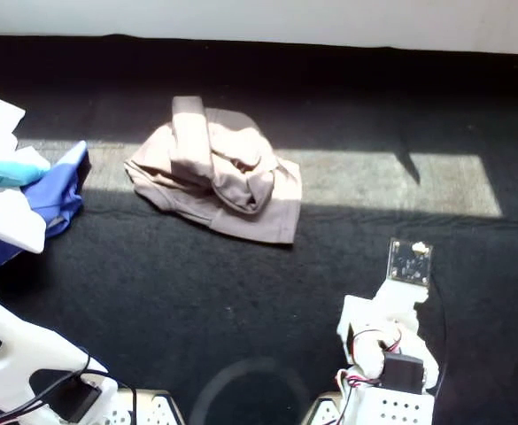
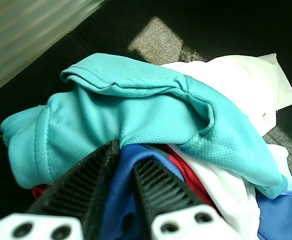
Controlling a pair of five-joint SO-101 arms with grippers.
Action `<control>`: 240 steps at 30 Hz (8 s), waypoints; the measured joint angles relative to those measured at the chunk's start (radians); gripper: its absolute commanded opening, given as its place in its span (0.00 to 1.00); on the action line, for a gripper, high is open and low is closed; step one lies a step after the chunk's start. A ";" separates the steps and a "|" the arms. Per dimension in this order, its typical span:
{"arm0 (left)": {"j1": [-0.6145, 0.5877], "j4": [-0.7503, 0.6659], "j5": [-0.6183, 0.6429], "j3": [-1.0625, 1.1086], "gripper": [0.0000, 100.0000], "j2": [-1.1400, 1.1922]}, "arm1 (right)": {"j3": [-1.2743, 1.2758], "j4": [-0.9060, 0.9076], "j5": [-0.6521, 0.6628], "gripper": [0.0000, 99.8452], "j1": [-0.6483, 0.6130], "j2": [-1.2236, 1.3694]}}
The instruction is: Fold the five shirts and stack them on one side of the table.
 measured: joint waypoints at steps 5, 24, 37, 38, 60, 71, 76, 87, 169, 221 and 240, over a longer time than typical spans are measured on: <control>-0.005 0.000 0.000 -0.002 0.01 0.087 | 0.000 0.000 0.000 0.01 0.000 0.000; -0.044 0.104 -0.091 -0.104 0.39 0.275 | 0.000 0.000 0.000 0.01 0.000 0.000; 0.292 0.331 -0.091 -0.324 0.38 0.005 | 0.000 0.000 0.000 0.01 0.000 0.000; 0.327 0.331 -0.091 -0.319 0.38 -0.002 | 0.000 0.000 0.000 0.01 0.000 0.000; 1.086 0.255 -0.091 0.778 0.30 -0.420 | 0.000 0.000 0.000 0.01 0.000 0.000; 1.281 -0.207 0.084 0.895 0.39 -0.198 | 0.000 0.000 0.000 0.01 0.000 0.000; 1.277 -0.397 0.292 0.876 0.38 -0.087 | 0.000 0.000 0.000 0.01 0.000 0.000; 1.281 -0.448 0.562 0.480 0.14 0.293 | 0.000 0.000 0.000 0.01 0.000 0.000; 0.496 0.333 0.315 0.624 0.01 -0.384 | -1.501 -0.302 0.107 0.00 -0.482 2.216; 0.913 0.184 0.315 0.939 0.17 -0.319 | -2.446 0.404 0.404 0.20 0.094 2.185; 0.898 0.161 0.315 0.841 0.17 -0.115 | -2.176 0.491 0.404 0.20 -0.143 2.157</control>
